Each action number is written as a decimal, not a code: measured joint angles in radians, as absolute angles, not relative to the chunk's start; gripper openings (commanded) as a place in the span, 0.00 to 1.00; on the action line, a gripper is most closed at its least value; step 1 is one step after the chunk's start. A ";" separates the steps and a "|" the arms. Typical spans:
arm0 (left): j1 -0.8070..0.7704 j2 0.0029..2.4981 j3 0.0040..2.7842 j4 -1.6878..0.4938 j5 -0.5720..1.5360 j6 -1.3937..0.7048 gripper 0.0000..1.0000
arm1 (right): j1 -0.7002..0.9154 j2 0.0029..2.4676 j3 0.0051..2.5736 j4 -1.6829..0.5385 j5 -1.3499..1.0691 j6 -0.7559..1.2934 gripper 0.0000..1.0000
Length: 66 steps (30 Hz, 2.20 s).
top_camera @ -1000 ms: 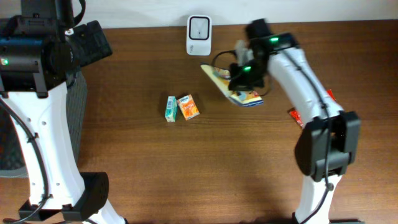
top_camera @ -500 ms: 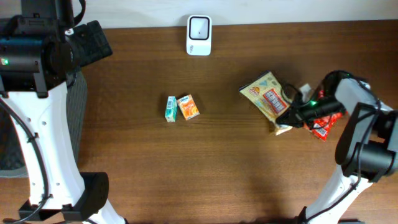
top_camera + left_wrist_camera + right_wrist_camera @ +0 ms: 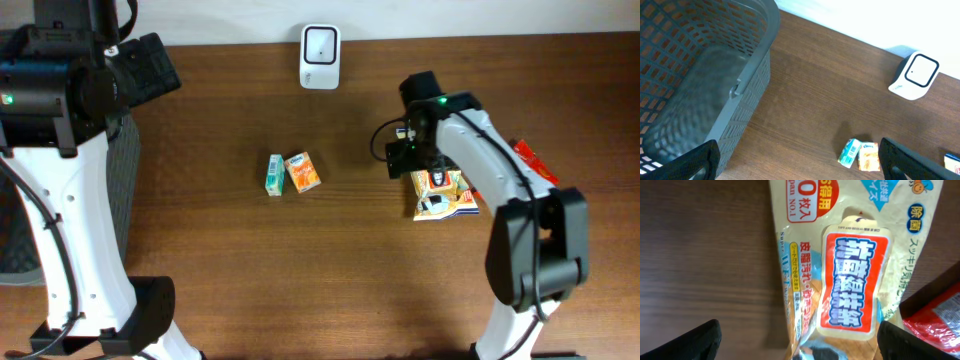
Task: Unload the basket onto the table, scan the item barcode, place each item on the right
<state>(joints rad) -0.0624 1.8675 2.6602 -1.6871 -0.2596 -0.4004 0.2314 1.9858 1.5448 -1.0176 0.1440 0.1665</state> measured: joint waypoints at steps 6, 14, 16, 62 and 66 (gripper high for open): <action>-0.062 1.868 2.660 -1.687 -0.260 -0.400 0.99 | 0.266 2.135 1.547 -0.985 0.356 0.233 0.88; -0.062 1.868 2.660 -1.687 -0.260 -0.400 0.99 | 0.270 2.179 1.590 -1.007 0.377 0.277 0.04; -0.062 1.868 2.660 -1.688 -0.259 -0.400 0.99 | 0.258 2.193 1.671 -1.092 0.232 0.281 0.04; -0.062 1.868 2.660 -1.687 -0.260 -0.400 0.99 | 0.095 2.155 1.538 -1.274 -0.078 0.164 0.05; -0.062 1.868 2.660 -1.687 -0.260 -0.401 0.99 | 0.096 2.160 1.589 -1.483 -0.080 0.176 0.11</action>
